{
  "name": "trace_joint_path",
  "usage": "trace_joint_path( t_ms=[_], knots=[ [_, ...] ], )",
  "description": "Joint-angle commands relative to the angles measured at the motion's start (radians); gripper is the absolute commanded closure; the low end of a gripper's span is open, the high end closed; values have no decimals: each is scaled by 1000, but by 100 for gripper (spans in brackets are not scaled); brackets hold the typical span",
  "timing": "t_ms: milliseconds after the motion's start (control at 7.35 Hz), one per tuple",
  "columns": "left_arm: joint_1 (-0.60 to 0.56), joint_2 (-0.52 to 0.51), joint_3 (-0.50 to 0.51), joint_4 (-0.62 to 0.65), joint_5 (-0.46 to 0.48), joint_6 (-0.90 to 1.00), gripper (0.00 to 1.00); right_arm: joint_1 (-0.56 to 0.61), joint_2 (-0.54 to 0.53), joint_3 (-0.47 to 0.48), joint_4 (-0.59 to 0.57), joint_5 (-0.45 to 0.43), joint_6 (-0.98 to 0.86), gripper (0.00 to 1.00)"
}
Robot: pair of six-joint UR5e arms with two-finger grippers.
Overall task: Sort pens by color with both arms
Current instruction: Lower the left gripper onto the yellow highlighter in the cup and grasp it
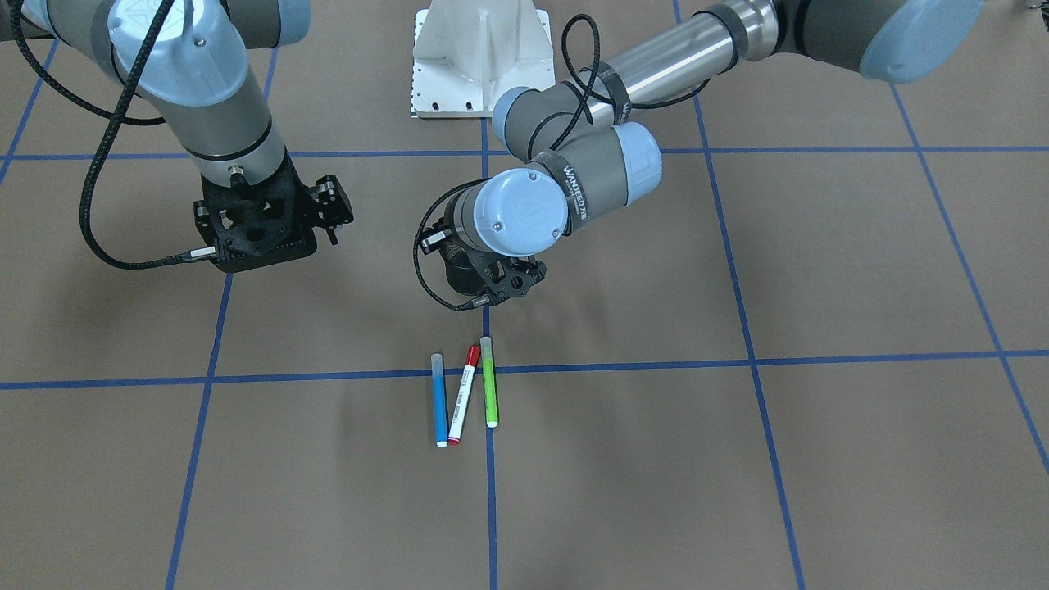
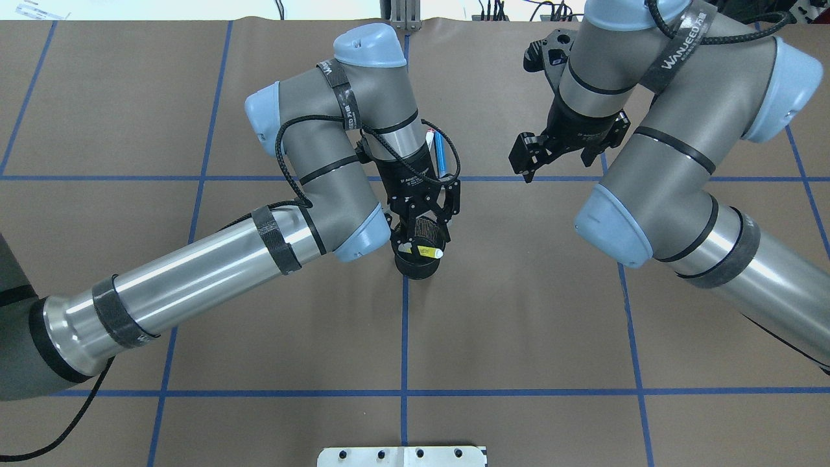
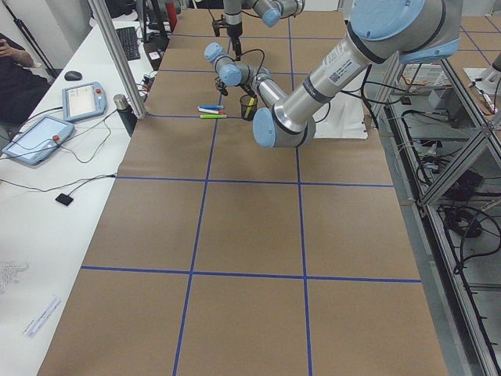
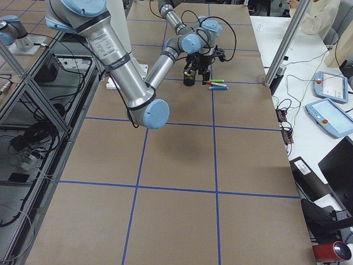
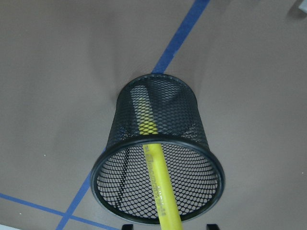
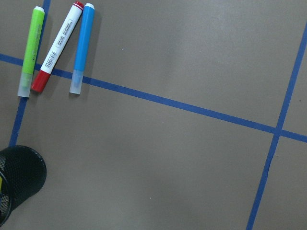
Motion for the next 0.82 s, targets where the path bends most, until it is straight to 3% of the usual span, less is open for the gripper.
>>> trace_joint_path(
  t_ms=[0,272,680],
  knots=[
    [10,-2,1,0,0,-3,46,0,0,-1,0,0,0,2],
    [10,-5,4,0,-2,-3,50,0,-1,-1,0,0,-2,2],
    [10,-2,4,1,-5,-2,65,4,-3,9,0,2,-2,2]
  ],
)
